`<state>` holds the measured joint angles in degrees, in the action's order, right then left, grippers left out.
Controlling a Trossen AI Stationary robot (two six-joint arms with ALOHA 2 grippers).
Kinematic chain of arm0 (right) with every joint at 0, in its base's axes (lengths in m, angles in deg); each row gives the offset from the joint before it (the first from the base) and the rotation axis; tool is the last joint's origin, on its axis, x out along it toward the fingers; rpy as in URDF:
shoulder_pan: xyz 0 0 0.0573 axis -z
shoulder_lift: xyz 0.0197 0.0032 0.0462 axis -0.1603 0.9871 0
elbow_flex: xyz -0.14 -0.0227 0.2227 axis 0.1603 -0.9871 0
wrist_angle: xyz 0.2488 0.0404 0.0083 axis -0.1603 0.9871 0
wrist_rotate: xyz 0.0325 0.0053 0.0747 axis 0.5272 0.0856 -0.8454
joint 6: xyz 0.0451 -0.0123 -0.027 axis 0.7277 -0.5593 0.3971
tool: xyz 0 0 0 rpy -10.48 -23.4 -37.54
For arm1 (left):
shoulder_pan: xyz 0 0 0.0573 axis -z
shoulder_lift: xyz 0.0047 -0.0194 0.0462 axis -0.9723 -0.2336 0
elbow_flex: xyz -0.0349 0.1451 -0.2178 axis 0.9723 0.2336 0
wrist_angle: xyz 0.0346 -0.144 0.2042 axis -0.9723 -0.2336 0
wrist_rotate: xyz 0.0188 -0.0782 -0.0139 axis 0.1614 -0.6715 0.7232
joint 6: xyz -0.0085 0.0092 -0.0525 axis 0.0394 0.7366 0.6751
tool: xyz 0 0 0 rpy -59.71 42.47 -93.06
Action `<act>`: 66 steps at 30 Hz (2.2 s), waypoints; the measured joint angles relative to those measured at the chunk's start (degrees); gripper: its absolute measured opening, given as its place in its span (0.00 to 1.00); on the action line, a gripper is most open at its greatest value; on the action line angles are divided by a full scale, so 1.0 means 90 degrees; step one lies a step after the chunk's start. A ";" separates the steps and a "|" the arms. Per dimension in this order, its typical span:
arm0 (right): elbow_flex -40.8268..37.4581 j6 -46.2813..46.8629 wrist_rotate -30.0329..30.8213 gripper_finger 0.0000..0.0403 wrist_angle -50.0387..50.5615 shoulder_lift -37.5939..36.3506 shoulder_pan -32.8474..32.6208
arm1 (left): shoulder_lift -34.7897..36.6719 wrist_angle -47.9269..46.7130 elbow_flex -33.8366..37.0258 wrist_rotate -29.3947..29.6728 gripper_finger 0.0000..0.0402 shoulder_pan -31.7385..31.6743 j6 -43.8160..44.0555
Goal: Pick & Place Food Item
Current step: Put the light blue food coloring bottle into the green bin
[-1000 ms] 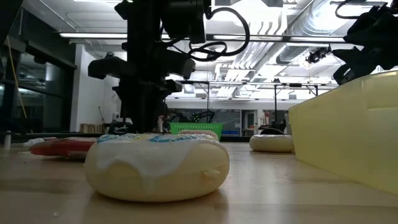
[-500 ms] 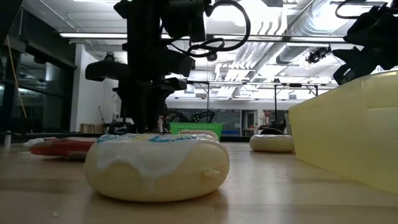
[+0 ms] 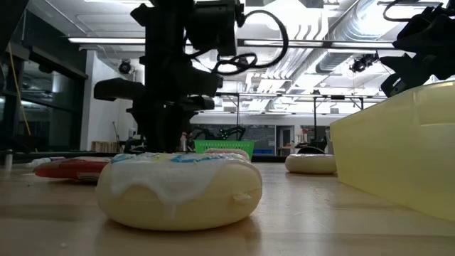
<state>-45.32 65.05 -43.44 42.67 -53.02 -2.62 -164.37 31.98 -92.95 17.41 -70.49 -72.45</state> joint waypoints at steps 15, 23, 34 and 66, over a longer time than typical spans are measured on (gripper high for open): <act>0.0002 0.0000 0.0000 0.25 0.0003 0.0037 0.0001 | -0.0261 0.0099 -0.0004 0.0111 0.26 -0.0002 0.0007; 0.0002 -0.0001 0.0000 0.25 0.0003 0.0037 -0.0001 | -0.0412 -0.0024 -0.0011 0.0093 0.26 -0.0079 0.0161; 0.0000 -0.0001 0.0000 0.25 0.0003 0.0037 0.0001 | -0.0417 -0.0052 -0.0011 0.0069 0.25 -0.0121 0.0257; 0.0000 0.0001 0.0000 0.25 0.0003 0.0034 0.0001 | 0.0111 0.0161 -0.0014 0.0306 0.14 -0.0290 0.0344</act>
<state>-45.32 65.06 -43.44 42.69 -52.71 -2.61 -163.37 33.42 -93.07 20.17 -73.10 -69.36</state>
